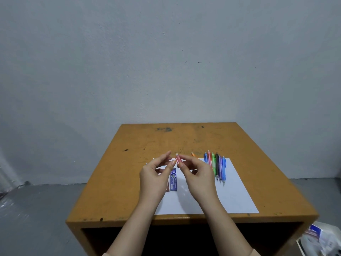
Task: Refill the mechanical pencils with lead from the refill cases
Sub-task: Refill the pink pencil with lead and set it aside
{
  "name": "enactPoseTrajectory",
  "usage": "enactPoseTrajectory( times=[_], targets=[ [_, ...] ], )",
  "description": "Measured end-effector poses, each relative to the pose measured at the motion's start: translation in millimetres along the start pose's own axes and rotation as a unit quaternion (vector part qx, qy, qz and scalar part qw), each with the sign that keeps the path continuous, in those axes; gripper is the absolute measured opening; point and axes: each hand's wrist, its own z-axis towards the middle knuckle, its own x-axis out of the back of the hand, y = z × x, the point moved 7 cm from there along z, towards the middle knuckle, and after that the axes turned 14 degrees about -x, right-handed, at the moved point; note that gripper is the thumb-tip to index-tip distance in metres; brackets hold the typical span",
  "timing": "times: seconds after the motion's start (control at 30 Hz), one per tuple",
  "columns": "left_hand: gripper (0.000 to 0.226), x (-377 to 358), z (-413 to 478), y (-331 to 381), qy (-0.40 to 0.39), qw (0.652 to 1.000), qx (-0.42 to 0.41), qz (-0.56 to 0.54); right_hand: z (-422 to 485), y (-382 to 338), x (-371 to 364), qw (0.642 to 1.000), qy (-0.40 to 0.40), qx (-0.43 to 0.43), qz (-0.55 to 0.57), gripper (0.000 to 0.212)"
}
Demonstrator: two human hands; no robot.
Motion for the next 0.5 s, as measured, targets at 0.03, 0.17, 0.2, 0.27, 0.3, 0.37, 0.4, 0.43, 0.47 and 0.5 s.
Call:
enactPoseTrajectory(
  times=[0.03, 0.17, 0.2, 0.27, 0.3, 0.37, 0.4, 0.43, 0.47, 0.5],
  targets=[
    [0.028, 1, 0, 0, 0.001, 1.0, -0.001, 0.001, 1, -2, 2, 1.0, 0.0, -0.002, 0.026, 0.018],
    [0.028, 1, -3, 1, -0.002, 1.0, 0.004, -0.004, 6, -7, 11, 0.993, 0.003, -0.021, 0.116, 0.022],
    [0.028, 0, -4, 1, -0.003, 1.0, 0.004, -0.005, 8, -7, 13, 0.99, 0.0, -0.027, 0.14, 0.023],
    [0.028, -2, -5, 1, -0.006, 1.0, 0.002, 0.0, 9, -9, 13, 0.981, -0.012, -0.042, 0.19, 0.021],
    [0.028, -2, -5, 1, -0.007, 1.0, 0.0, 0.003, 9, -10, 13, 0.976, -0.018, -0.047, 0.211, 0.019],
    [0.028, -4, -6, 1, -0.01, 1.0, -0.004, 0.002, 9, -10, 13, 0.968, -0.026, -0.056, 0.244, 0.017],
    [0.028, -5, -7, 1, -0.012, 1.0, -0.005, 0.0, 10, -10, 12, 0.964, -0.027, -0.06, 0.258, 0.017],
    [0.027, -6, -7, 1, -0.016, 1.0, -0.008, 0.0, 9, -10, 13, 0.961, -0.028, -0.062, 0.269, 0.016],
    [0.027, -7, -8, 1, -0.02, 1.0, -0.011, 0.003, 9, -9, 13, 0.958, -0.028, -0.064, 0.278, 0.016],
    [0.025, -8, -8, 2, -0.023, 1.0, -0.014, 0.004, 9, -9, 13, 0.956, -0.027, -0.065, 0.284, 0.016]
  ],
)
